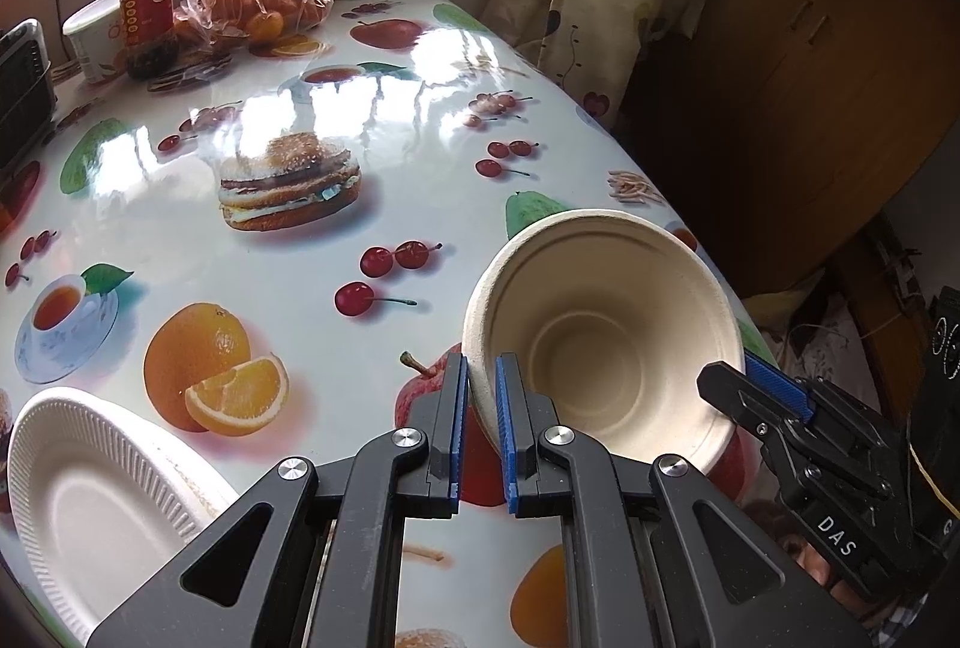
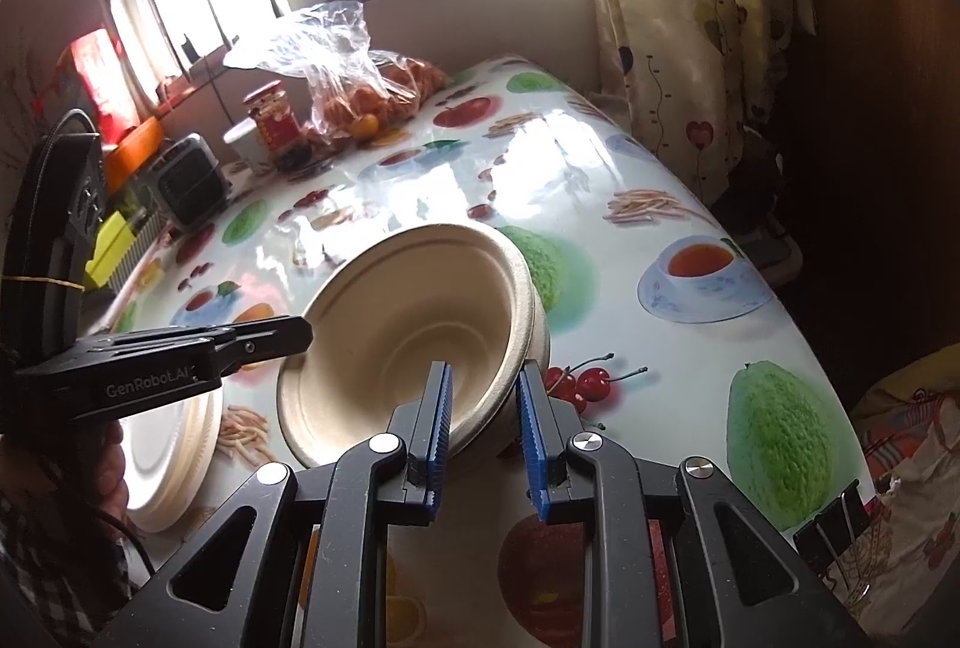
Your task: Organize plates and bowls
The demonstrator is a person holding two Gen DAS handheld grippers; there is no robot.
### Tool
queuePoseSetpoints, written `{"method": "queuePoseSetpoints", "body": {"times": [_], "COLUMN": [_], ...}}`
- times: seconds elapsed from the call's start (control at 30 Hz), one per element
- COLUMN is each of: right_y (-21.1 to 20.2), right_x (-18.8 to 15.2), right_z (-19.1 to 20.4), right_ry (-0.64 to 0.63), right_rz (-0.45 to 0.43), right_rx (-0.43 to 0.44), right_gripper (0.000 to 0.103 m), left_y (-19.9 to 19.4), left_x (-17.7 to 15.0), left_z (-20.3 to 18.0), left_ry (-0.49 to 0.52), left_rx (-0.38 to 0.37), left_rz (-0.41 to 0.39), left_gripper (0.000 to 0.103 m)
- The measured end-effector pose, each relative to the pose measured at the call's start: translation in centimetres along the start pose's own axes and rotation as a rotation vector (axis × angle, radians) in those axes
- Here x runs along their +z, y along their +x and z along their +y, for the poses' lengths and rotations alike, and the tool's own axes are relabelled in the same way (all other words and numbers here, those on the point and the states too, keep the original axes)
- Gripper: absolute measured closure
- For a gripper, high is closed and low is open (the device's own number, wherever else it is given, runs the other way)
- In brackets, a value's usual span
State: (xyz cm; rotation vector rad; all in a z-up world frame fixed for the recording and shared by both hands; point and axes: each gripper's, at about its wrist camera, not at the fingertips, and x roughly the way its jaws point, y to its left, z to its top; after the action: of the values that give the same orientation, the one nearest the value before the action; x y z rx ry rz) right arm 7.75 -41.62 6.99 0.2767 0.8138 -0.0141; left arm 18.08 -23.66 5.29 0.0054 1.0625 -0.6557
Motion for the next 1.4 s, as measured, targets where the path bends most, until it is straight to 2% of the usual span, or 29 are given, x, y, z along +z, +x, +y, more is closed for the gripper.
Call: {"method": "queuePoseSetpoints", "body": {"times": [0.4,0.67,0.83,0.93,1.1,1.33,1.4], "right_y": [0.1,0.1,0.1,0.0,-0.3,-1.0,-1.2], "right_x": [0.1,-0.1,-0.2,-0.3,-0.5,-1.0,-1.1], "right_z": [-0.3,-0.3,-0.3,-0.3,-0.4,-0.1,0.0], "right_ry": [0.002,0.006,0.004,0.005,0.012,0.013,0.011], "right_rz": [0.001,-0.002,-0.003,-0.006,-0.025,-0.045,-0.05], "right_rx": [-0.011,-0.021,-0.02,-0.022,-0.03,-0.033,-0.033], "right_gripper": [0.081,0.076,0.07,0.069,0.066,0.064,0.064], "left_y": [0.0,0.0,-0.2,-0.5,-0.9,-2.1,-2.4], "left_x": [0.0,-0.1,-0.3,-0.6,-0.8,-1.7,-1.9], "left_z": [0.1,0.0,-0.2,-0.6,-0.7,-1.5,-1.5], "left_ry": [-0.004,-0.005,0.016,0.044,0.051,0.094,0.093], "left_rx": [-0.005,0.002,0.032,0.078,0.089,0.155,0.152], "left_rz": [-0.002,-0.003,-0.016,-0.037,-0.056,-0.112,-0.118], "left_gripper": [0.093,0.093,0.092,0.089,0.087,0.084,0.084]}}
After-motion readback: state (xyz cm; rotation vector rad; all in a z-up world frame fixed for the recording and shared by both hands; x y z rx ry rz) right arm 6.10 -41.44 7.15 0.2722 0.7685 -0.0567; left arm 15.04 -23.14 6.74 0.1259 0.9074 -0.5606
